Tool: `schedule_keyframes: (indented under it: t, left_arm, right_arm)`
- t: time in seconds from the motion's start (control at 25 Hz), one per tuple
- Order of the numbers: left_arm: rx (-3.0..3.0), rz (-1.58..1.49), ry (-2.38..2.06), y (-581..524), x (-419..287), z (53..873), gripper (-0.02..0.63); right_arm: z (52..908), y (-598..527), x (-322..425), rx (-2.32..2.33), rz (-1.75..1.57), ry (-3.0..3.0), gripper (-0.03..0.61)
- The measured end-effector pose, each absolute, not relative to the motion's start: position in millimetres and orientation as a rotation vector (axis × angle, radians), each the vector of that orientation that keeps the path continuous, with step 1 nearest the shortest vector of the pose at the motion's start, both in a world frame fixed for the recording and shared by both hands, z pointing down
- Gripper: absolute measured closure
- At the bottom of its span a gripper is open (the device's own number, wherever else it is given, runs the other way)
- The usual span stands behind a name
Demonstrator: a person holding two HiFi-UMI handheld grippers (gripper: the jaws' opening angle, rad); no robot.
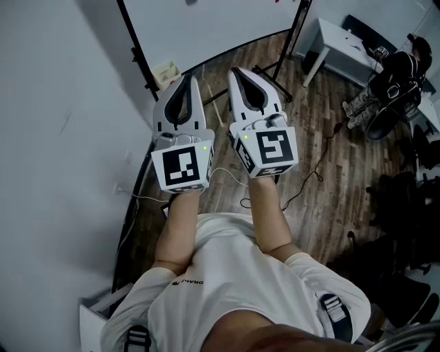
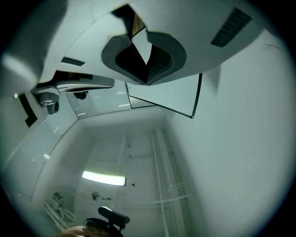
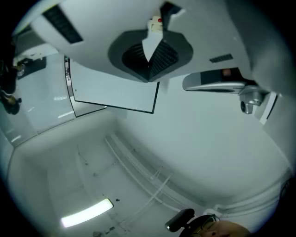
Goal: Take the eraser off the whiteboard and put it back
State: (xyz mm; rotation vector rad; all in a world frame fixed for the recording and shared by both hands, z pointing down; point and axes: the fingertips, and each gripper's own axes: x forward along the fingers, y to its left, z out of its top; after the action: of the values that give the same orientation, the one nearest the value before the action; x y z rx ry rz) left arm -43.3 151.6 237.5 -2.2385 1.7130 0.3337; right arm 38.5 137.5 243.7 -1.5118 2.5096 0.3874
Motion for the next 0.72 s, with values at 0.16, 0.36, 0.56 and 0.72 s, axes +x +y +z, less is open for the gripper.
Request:
schedule_keyframes:
  t: [0.16,0.36,0.56,0.72]
  left_arm:
    - [-2.229,0.312,1.712,151.4,-30.7,239.5,0.611]
    - [-2.228,0.319,1.725,151.0,-17.9,241.8,0.611]
    - [-2.214,0.291,1.763,154.9,-1.6,255.3,0.611]
    - [-2.202,0.251,1.788,159.3,10.3,265.6,0.611]
  right_arm:
    - [244.7,136.3,48.9,-1.502,0.395,2.512,0.565]
    - [247.9,135.7,61.4,-1.481,0.38,2.535,0.565]
    - [258.0,137.6,79.8,-1.458,0.365,2.559,0.565]
    - [265.1,135.3,87.7,-1.418,0.335,2.594,0.565]
